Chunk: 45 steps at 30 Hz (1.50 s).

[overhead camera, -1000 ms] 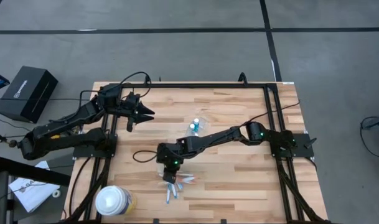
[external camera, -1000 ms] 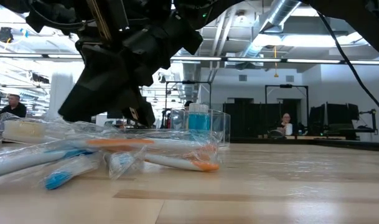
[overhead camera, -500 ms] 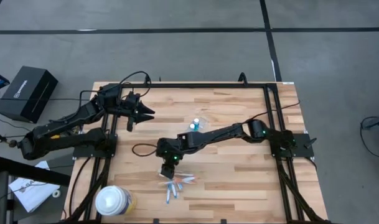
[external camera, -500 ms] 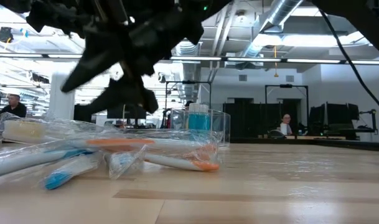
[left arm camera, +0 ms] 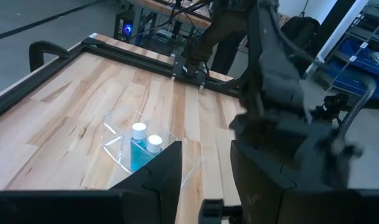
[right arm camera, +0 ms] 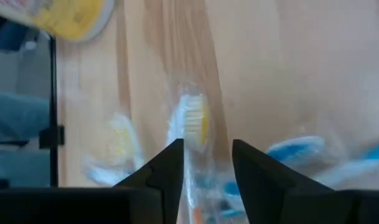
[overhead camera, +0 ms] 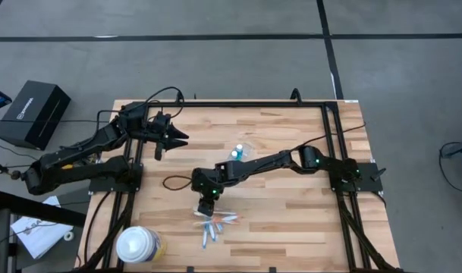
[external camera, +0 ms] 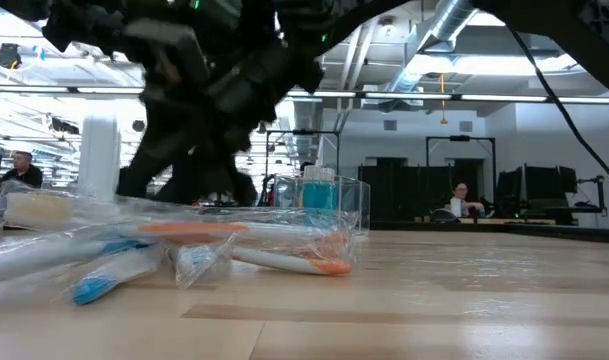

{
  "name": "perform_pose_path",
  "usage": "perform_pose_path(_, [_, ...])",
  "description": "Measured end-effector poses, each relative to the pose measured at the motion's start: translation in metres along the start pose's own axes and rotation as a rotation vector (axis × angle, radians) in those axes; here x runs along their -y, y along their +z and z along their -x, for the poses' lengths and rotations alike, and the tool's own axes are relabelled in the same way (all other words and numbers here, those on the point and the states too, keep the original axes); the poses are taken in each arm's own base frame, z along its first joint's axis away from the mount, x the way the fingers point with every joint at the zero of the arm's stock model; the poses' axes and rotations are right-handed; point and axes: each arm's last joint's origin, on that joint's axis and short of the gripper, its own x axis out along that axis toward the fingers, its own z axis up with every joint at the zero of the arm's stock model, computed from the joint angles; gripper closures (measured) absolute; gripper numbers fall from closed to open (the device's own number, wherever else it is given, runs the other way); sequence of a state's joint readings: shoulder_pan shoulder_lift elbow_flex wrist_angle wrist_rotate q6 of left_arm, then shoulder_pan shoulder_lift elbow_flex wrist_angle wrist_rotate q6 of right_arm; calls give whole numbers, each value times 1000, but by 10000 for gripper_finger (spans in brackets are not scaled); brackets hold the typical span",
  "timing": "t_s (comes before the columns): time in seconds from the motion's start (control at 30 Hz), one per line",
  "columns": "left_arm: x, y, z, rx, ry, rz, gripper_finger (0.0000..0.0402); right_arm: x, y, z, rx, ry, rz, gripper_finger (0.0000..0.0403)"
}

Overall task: Pick & Place toothbrushing station
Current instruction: Put the bottom orange toothbrush into the right section of the transparent organizer

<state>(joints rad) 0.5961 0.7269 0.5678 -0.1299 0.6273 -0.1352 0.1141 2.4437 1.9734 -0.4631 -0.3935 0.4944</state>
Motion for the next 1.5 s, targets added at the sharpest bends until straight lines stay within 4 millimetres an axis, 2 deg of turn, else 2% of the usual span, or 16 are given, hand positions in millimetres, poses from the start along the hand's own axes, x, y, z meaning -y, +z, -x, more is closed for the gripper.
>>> perform_pose_path(0.1, [0,0,0,0,0,0,270,3,-5,-13,-36,65,-17,284])
perform_pose_path(0.3, [-1,-2,-1,-2,0,0,270,-5,-10,-18,-49,64,14,282])
perform_pose_path(0.37, [-2,-7,-2,-14,2,9,270,-3,-10,-17,-51,61,15,316])
perform_pose_path(0.43, [-3,-10,-2,-21,2,15,270,0,-8,-16,-41,58,19,374])
perform_pose_path(0.47, [-3,-10,-3,-21,3,17,270,1,-7,-15,-34,53,25,387])
perform_pose_path(0.63, [-3,-9,-3,-1,0,6,270,5,2,-7,7,56,14,400])
perform_pose_path(1.0, [-2,2,-2,95,-7,44,270,-20,55,64,237,108,36,403])
perform_pose_path(1.27, [-1,7,-2,142,0,60,270,-53,94,126,492,66,71,403])
perform_pose_path(1.33, [-1,7,-2,143,0,62,270,-57,99,141,579,47,68,403])
perform_pose_path(1.5, [-1,8,-2,152,4,58,270,-67,97,185,680,-92,34,403])
